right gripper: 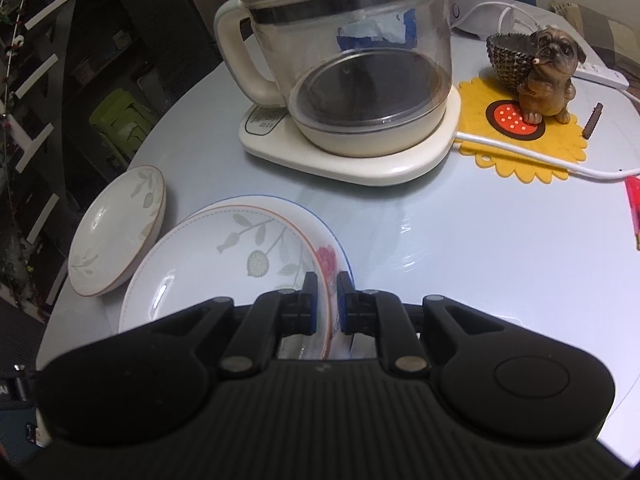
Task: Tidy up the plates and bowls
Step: 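Pull both grippers back from the plate stack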
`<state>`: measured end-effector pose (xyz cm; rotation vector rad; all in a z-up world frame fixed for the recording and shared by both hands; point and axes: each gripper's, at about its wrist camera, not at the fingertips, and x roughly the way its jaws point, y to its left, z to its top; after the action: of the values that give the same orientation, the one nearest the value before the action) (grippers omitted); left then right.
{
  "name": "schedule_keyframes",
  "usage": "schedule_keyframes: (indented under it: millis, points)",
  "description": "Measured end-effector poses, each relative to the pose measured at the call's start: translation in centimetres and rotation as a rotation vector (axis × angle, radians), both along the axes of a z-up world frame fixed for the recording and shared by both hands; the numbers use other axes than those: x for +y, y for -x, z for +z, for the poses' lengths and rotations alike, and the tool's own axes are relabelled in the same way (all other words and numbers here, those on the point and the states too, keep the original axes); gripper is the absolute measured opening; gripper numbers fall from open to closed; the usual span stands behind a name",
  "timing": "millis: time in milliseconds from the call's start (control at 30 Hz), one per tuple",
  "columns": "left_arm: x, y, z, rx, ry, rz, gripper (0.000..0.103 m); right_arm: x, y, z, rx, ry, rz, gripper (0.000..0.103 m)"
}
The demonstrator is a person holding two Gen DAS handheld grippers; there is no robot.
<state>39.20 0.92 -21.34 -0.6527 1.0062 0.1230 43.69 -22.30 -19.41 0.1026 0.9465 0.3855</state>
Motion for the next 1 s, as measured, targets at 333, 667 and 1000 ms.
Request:
schedule_keyframes:
  millis: [333,667,1000]
  points:
    - [-0.9,4.1,5.9,-0.101,-0.083,-0.104,0.042,-1.2,5.1,6.2,-0.075,-0.029,-0.048,0.013]
    - [-1.8,10.5,10.9,-0.189,-0.155,-0.199,0.042,-1.2,14.4,12.6,-0.167,-0.064,-0.076,0.013]
    - [-1.5,19.2,14.9,-0.278,-0.2,-0.25,0.042,-0.5,24.9,16.7,-0.25,-0.11,-0.097,0.013]
